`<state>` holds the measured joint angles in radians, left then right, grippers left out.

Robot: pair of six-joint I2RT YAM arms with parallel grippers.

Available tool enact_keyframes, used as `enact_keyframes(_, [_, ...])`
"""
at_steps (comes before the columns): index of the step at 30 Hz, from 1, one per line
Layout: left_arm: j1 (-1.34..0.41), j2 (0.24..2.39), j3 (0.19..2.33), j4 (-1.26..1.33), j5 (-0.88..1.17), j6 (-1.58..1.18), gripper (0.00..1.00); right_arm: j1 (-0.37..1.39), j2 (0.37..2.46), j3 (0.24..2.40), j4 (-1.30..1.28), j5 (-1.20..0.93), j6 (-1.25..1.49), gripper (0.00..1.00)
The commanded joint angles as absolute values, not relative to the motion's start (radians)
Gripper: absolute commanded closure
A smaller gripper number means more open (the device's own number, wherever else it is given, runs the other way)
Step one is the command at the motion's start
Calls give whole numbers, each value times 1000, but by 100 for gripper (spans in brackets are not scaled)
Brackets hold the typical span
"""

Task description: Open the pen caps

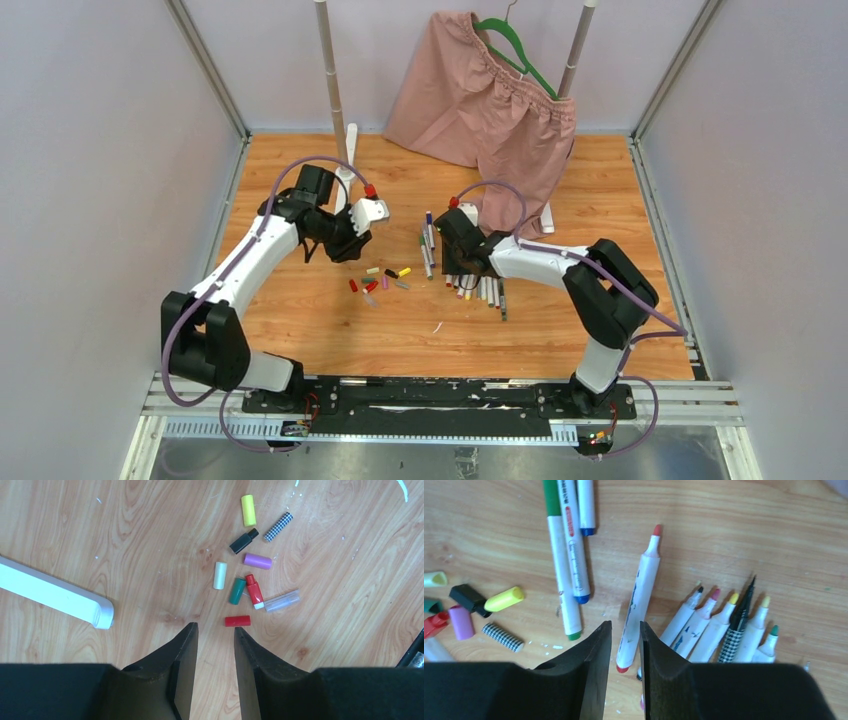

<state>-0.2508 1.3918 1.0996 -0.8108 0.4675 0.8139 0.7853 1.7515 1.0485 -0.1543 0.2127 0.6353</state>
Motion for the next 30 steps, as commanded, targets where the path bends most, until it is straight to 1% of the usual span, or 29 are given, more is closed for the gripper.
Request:
enact_keyframes(1, [-247, 1360, 1127, -832, 494, 796, 62, 795, 1738, 1058, -179, 97, 631, 68])
enact_keyframes(5, [-247, 1352, 1124, -833, 487, 798, 62, 795, 1729, 1069, -194, 113, 641, 70])
enact_keyframes(8, [-247, 1341, 1124, -833, 485, 798, 62, 794, 1696, 1080, -202, 172, 640, 73])
enact_keyframes(11, [-247, 1332, 1130, -833, 486, 791, 62, 795, 1703, 1118, -196, 161, 620, 76])
enact_keyframes(12, [-246, 1331, 1134, -833, 488, 786, 62, 794, 1717, 1139, -198, 151, 613, 78])
enact_keyframes(15, [-244, 1334, 1149, -833, 492, 765, 62, 790, 1769, 1209, -206, 133, 600, 79])
enact_keyframes(19, [-241, 1332, 1157, -834, 488, 748, 62, 768, 1858, 1308, -234, 137, 588, 76])
enact_keyframes(21, [-239, 1330, 1156, -839, 488, 749, 62, 758, 1902, 1361, -253, 164, 574, 76])
enact_keyframes(27, [-238, 1320, 1145, -839, 491, 745, 62, 738, 2026, 1503, -316, 257, 506, 84])
enact_keyframes(30, [-238, 1314, 1140, -839, 492, 751, 62, 726, 2048, 1525, -326, 265, 494, 85])
